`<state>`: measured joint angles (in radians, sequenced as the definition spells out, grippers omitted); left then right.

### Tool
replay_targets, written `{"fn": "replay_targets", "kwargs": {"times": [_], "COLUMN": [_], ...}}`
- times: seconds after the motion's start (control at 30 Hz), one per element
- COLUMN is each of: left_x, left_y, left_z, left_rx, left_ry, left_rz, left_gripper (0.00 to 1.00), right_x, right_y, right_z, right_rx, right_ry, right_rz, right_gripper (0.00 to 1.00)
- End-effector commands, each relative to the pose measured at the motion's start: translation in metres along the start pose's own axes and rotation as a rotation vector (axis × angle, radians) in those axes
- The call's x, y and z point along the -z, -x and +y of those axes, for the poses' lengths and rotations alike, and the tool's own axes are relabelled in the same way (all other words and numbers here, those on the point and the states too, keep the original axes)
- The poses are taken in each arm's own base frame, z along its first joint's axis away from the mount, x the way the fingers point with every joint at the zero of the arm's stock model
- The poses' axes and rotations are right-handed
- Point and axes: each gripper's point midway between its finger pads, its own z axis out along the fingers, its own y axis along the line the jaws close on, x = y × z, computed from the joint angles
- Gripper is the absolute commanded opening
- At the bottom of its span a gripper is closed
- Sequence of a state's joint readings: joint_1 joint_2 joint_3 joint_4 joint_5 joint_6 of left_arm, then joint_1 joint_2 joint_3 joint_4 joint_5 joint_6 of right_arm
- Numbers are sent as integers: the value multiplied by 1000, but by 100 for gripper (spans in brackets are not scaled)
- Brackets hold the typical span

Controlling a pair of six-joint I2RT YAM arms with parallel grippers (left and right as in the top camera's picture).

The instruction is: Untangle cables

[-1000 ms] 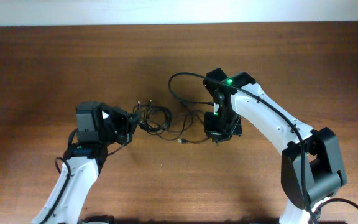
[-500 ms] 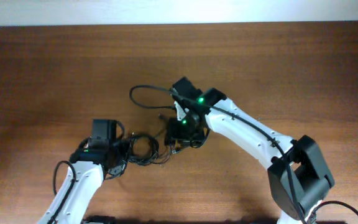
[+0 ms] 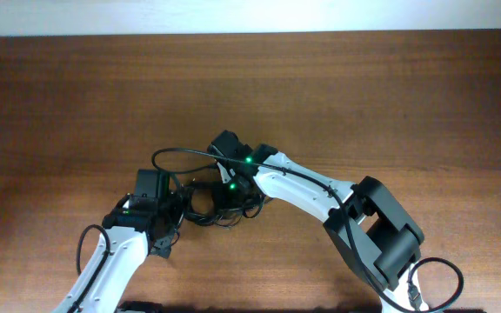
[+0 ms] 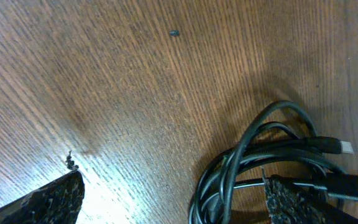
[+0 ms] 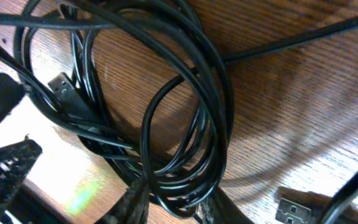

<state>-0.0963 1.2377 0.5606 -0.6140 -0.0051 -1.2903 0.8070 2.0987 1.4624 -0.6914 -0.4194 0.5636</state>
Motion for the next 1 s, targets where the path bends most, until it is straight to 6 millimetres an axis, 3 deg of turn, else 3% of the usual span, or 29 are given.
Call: {"fn": "replay_targets", "kwargs": {"times": [0.0, 0.03, 0.07, 0.1, 0.17, 0.2, 0.27, 0.3, 0.33, 0.37, 0.4, 0.47, 0.53, 0.63, 0.73, 0.83, 0.97], "left_x": [0, 0, 0, 0, 0, 0, 0, 0, 3, 10, 13, 19, 21, 26, 58, 61, 66], "left_y": [1, 1, 1, 1, 1, 1, -2, -16, -20, -25, -26, -18, -11, -26, -62, -65, -65], "left_z": [5, 5, 5, 5, 5, 5, 4, -3, -29, -58, -65, -76, -79, -79, -103, -104, -107], "left_rx": [-9, -9, -9, -9, -9, -8, -9, -41, -277, -613, -694, -675, -654, -662, -877, -894, -897], "left_ry": [14, 15, 16, 16, 15, 14, 8, -30, -153, -310, -358, -436, -457, -499, -778, -806, -839], "left_rz": [-13, -13, -13, -13, -14, -13, 5, 85, 103, 84, 78, 90, 80, 161, 278, 288, 293], "left_gripper": [94, 91, 72, 60, 52, 52, 56, 63, 73, 94, 99, 99, 99, 99, 99, 99, 99], "right_x": [-4, -3, 10, 24, 66, 88, 114, 124, 126, 125, 125, 125, 137, 143, 144, 160, 171], "right_y": [-10, -16, -24, -29, -38, -43, -48, -48, -48, -51, -54, -68, -85, -88, -77, -61, -36], "right_z": [7, 15, 28, 34, 39, 48, 63, 68, 69, 67, 65, 59, 80, 91, 97, 98, 74], "right_rx": [76, 135, 201, 241, 321, 384, 463, 483, 487, 476, 483, 483, 592, 701, 754, 753, 640], "right_ry": [42, 99, 198, 250, 283, 295, 313, 322, 324, 319, 316, 309, 476, 562, 576, 651, 623], "right_rz": [45, 76, 112, 127, 109, 73, 10, -17, -23, -8, 2, 62, 94, 70, 9, -53, -103], "right_gripper": [4, 4, 4, 4, 4, 4, 4, 4, 4, 4, 4, 4, 4, 4, 4, 4, 4]}}
